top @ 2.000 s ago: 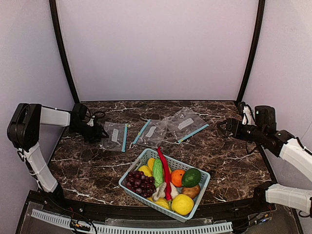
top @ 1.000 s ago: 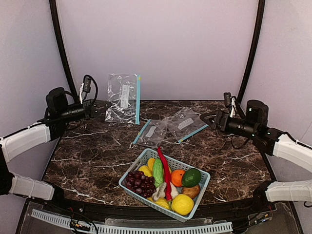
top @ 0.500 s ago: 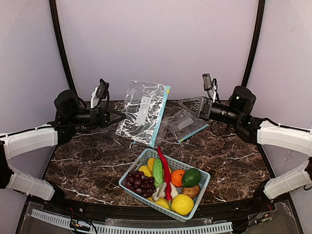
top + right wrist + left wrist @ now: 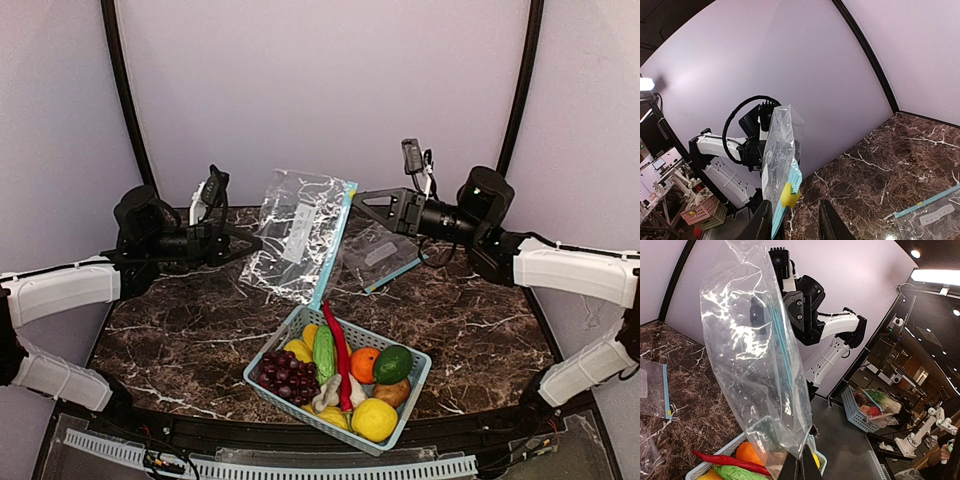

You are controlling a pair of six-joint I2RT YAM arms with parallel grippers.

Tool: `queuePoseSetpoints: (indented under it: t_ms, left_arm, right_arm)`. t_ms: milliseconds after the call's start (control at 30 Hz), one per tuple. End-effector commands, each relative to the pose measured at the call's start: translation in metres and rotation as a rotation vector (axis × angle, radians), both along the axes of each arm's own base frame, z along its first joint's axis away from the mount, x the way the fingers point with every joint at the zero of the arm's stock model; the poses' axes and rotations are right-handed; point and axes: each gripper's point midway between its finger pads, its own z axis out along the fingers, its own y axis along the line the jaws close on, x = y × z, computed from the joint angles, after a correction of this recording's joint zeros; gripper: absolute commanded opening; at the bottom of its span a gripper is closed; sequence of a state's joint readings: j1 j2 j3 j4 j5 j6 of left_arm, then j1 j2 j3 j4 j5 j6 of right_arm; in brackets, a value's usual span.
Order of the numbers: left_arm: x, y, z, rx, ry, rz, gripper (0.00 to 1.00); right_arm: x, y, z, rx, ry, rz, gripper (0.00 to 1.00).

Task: Place the food in the zip-top bag and seal the zipper
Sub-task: Pass from the left arm to the right

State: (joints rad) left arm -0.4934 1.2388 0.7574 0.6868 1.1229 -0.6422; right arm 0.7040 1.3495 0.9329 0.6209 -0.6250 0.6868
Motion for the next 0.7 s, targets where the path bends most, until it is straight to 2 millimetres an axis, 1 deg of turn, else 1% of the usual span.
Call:
queuePoseSetpoints:
  t_ms: [0, 200, 400, 500, 567, 600, 633, 667]
  left_arm:
    - [-0.007, -0.002, -0.002, 0.0, -0.016, -0.03, 0.01]
    - [-0.009, -0.003, -0.004, 0.007, -0.018, -0.033, 0.01]
    - [-0.01, -0.005, -0.006, 0.014, -0.012, -0.037, 0.01]
    - [-0.009, -0.006, -0.007, 0.016, -0.009, -0.036, 0.01]
    - [-0.008, -0.006, -0.007, 0.019, -0.008, -0.03, 0.01]
    - [-0.007, -0.006, -0.01, 0.03, 0.003, -0.026, 0.05]
    - [-0.005, -0.007, -0.01, 0.037, 0.004, -0.015, 0.24]
    - [-0.002, -0.007, -0.012, 0.061, 0.008, -0.005, 0.37]
  right_arm:
    - [-0.007, 0.005, 0.018, 0.04, -0.046, 0.038, 0.29]
    - [-0.006, 0.005, 0.018, 0.041, -0.044, 0.03, 0.16]
    - [-0.008, 0.004, 0.023, 0.051, -0.051, 0.037, 0.11]
    - [-0.008, 0.003, 0.023, 0.051, -0.049, 0.032, 0.0]
    - [-0.008, 0.002, 0.022, 0.045, -0.052, 0.027, 0.0]
    - [-0.009, 0.002, 0.022, 0.041, -0.054, 0.026, 0.0]
    - [-0.008, 0.001, 0.021, 0.032, -0.055, 0.02, 0.0]
    - [-0.008, 0.0, 0.02, 0.021, -0.06, 0.012, 0.0]
